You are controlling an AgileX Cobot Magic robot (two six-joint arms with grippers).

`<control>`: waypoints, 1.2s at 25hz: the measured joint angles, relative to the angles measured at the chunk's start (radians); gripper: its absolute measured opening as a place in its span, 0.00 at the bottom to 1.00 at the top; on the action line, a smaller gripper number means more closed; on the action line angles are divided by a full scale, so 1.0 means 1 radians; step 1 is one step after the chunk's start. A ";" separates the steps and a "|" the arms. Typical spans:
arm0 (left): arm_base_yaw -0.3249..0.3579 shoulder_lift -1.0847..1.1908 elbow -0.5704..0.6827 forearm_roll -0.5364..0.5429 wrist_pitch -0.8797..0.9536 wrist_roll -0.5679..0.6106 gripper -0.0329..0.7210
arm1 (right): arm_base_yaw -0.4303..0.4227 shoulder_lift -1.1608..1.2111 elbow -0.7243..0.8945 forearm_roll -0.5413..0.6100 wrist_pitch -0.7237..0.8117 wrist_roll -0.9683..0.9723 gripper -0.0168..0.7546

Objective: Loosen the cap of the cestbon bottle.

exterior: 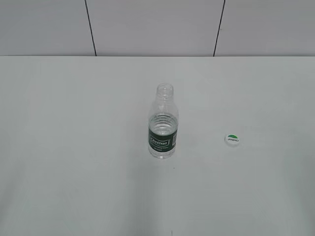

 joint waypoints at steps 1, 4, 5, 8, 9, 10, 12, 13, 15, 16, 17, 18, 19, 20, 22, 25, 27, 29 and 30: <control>0.000 -0.002 0.001 -0.001 0.001 0.000 0.67 | 0.000 -0.026 0.000 0.000 0.001 0.000 0.79; 0.000 -0.002 0.002 -0.002 0.001 0.000 0.66 | 0.000 -0.122 0.000 -0.010 0.001 0.000 0.79; 0.000 -0.002 0.002 -0.002 0.001 0.000 0.66 | 0.000 -0.140 0.001 -0.013 0.001 0.000 0.79; 0.000 -0.002 0.002 -0.005 0.002 0.000 0.66 | 0.000 -0.153 0.006 -0.020 0.001 0.000 0.79; 0.000 -0.002 0.002 -0.005 0.002 0.000 0.66 | 0.000 -0.153 0.006 -0.021 0.001 0.000 0.79; 0.000 -0.002 0.002 -0.005 0.002 0.000 0.66 | 0.000 -0.153 0.006 -0.022 0.001 0.000 0.79; 0.000 -0.002 0.002 -0.005 0.003 0.000 0.66 | 0.000 -0.153 0.007 -0.026 0.001 0.000 0.79; 0.000 -0.002 0.002 -0.005 0.003 0.000 0.66 | 0.000 -0.153 0.007 -0.028 0.001 0.000 0.79; 0.000 -0.002 0.002 -0.005 0.003 0.000 0.66 | 0.000 -0.153 0.008 -0.029 0.001 0.000 0.79; 0.000 -0.002 0.002 -0.005 0.003 0.000 0.66 | 0.000 -0.153 0.008 -0.029 0.001 0.000 0.79; 0.000 -0.002 0.002 -0.005 0.003 0.000 0.66 | 0.000 -0.153 0.008 -0.029 0.001 0.000 0.79; 0.000 -0.002 0.002 -0.005 0.003 0.000 0.66 | 0.000 -0.153 0.008 -0.029 0.001 0.000 0.79; 0.000 -0.002 0.002 -0.005 0.003 0.000 0.66 | 0.000 -0.153 0.008 -0.029 0.001 0.000 0.79; 0.003 -0.002 0.002 -0.005 0.003 0.000 0.66 | 0.000 -0.153 0.008 -0.029 0.001 0.000 0.79; 0.021 -0.002 0.002 -0.005 0.003 0.000 0.66 | 0.000 -0.153 0.008 -0.029 0.001 0.000 0.79; 0.066 -0.002 0.002 -0.005 0.003 0.000 0.66 | 0.000 -0.153 0.008 -0.030 0.001 0.000 0.79; 0.099 -0.002 0.002 -0.005 0.003 0.000 0.65 | 0.000 -0.153 0.008 -0.030 0.001 0.000 0.79; 0.132 -0.002 0.002 -0.004 0.003 0.000 0.63 | -0.002 -0.153 0.008 -0.030 0.001 0.000 0.79; 0.142 -0.002 0.002 -0.003 0.003 0.000 0.62 | -0.009 -0.153 0.008 -0.030 0.001 0.000 0.79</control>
